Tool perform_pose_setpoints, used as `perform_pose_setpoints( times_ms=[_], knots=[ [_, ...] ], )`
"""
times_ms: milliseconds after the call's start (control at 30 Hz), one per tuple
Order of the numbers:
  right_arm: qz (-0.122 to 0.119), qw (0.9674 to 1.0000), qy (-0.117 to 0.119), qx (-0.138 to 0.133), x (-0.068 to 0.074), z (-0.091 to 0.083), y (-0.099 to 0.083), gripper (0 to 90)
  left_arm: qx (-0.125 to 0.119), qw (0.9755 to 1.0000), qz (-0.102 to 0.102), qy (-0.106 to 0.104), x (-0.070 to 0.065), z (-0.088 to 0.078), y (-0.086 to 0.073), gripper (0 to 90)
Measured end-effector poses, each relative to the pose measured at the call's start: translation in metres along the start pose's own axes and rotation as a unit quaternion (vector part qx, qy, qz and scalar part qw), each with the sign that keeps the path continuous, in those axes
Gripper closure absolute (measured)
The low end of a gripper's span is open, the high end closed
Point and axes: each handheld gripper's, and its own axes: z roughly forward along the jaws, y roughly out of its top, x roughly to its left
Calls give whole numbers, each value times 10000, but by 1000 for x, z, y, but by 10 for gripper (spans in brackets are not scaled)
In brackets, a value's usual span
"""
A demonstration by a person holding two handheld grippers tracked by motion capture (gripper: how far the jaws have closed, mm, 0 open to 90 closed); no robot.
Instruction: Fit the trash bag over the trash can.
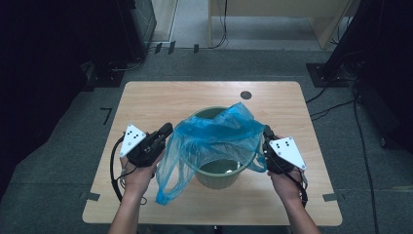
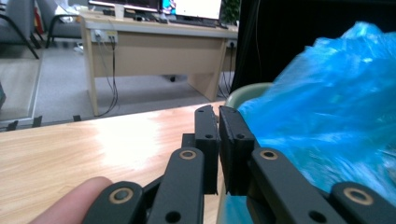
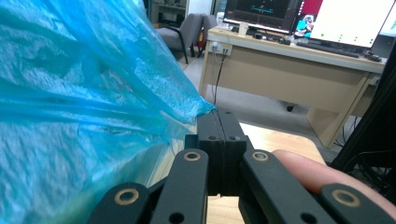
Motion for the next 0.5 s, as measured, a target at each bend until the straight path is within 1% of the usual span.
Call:
perform_pose_setpoints(
  times_ms=[67, 100, 233, 267, 367, 400, 433, 500],
  knots=[
    [36, 10000, -10, -45, -2, -1, 4, 900, -42, 10000, 10, -34, -2, -3, 2, 900],
    [55, 10000, 0, -66, -3, -2, 5, 900, -77, 9999, 19, -96, -3, -4, 4, 900],
    [118, 9995, 255, -151, -4, -7, 13, 807, -157, 9994, 19, -292, -8, -8, 10, 900],
    [83, 9995, 262, -177, -3, -9, 15, 797, -205, 9992, 20, -330, -10, -9, 11, 900],
    [80, 9992, 298, -262, -2, -14, 19, 794, -323, 9987, 52, -396, -16, -15, 15, 896],
    [93, 9991, 295, -281, -1, -16, 20, 811, -390, 9983, 34, -442, -19, -17, 17, 874],
    [111, 9990, 295, -311, -1, -17, 21, 840, -449, 9978, 35, -489, -21, -20, 19, 833],
    [103, 9989, 291, -356, 1, -20, 23, 873, -548, 9965, 98, -623, -29, -26, 23, 754]
  ],
)
